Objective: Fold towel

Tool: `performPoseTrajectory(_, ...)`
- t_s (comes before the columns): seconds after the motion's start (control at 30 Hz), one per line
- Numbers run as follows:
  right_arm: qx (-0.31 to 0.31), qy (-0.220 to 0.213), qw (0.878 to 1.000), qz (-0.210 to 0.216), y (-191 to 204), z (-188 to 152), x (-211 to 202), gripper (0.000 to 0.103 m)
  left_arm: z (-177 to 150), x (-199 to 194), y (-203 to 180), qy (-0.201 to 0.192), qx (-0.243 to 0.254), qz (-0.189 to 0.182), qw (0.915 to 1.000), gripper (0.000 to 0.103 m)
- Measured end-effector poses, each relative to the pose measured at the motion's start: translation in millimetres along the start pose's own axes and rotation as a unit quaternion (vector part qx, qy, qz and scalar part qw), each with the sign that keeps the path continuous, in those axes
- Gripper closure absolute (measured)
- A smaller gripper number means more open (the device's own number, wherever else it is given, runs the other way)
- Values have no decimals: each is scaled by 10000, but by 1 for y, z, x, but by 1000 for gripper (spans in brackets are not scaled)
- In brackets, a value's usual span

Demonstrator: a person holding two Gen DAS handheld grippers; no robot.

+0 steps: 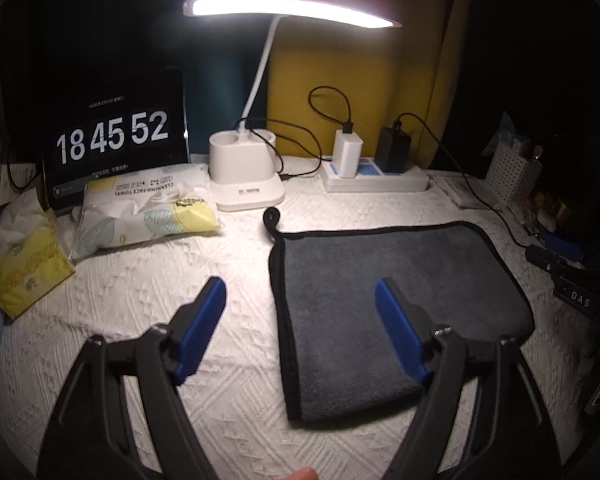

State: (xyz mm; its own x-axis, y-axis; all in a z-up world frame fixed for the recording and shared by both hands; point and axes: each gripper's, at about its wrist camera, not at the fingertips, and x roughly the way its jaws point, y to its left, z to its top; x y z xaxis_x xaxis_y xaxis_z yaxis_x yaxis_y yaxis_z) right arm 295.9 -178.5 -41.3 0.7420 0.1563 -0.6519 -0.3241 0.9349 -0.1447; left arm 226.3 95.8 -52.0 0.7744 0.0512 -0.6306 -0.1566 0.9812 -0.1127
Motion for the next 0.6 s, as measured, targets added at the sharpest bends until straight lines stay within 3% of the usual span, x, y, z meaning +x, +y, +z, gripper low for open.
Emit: performPoseTrajectory(0.6,117,-192,9996,177,12,-27,-52,50,-41,-49,-21,-340,30,-350,9988,25)
